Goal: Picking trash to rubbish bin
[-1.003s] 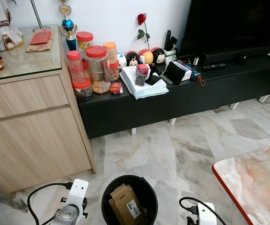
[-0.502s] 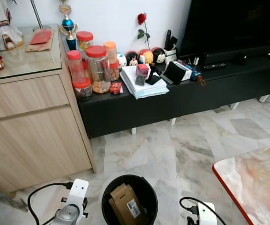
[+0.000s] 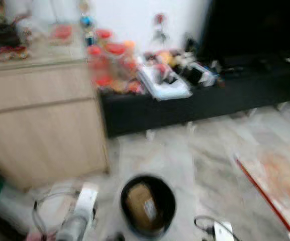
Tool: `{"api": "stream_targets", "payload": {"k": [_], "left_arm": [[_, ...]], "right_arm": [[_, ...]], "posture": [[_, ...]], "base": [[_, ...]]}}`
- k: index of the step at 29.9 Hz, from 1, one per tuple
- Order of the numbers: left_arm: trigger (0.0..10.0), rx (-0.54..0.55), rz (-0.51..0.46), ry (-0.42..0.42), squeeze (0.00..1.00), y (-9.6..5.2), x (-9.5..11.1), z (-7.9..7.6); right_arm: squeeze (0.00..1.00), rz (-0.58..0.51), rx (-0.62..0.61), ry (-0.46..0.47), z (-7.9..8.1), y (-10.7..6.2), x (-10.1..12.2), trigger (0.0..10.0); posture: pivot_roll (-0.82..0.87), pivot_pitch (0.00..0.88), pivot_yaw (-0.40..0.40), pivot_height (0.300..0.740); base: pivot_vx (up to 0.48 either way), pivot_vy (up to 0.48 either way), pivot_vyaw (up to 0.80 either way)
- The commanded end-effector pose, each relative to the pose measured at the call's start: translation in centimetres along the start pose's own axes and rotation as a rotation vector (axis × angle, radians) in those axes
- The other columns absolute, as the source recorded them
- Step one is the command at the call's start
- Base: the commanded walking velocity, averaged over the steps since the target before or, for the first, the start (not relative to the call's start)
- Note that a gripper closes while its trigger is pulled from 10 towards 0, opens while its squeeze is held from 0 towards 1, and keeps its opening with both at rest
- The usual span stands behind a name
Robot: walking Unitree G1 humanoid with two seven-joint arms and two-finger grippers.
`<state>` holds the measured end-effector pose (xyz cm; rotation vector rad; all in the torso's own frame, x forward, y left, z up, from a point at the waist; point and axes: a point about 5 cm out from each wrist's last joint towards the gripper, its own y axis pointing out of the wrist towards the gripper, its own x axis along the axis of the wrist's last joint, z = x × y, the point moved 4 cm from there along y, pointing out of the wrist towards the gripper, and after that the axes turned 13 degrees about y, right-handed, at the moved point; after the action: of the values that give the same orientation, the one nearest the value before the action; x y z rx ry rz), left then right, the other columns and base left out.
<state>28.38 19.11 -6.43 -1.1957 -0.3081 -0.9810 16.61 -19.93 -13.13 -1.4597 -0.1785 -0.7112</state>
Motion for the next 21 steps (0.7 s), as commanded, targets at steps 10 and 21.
{"api": "stream_targets", "payload": {"k": [10, 21], "left_arm": [[10.0, -0.029, 0.114, -0.011, 0.0, -0.86, -3.62, -0.89], [10.0, -0.028, 0.113, -0.013, 0.0, -0.86, -3.6, -0.85]], "right_arm": [[0.0, -0.058, 0.022, -0.012, 0.69, 0.22, 1.6, 10.0], [0.0, -0.069, 0.028, -0.015, 0.85, 0.28, 2.04, 10.0]], "posture": [[0.05, 0.0, -0.015, 0.74], [0.05, 0.001, -0.016, 0.74]], "base": [[-0.285, 0.0, 0.0], [-0.281, 0.0, 0.0]]}}
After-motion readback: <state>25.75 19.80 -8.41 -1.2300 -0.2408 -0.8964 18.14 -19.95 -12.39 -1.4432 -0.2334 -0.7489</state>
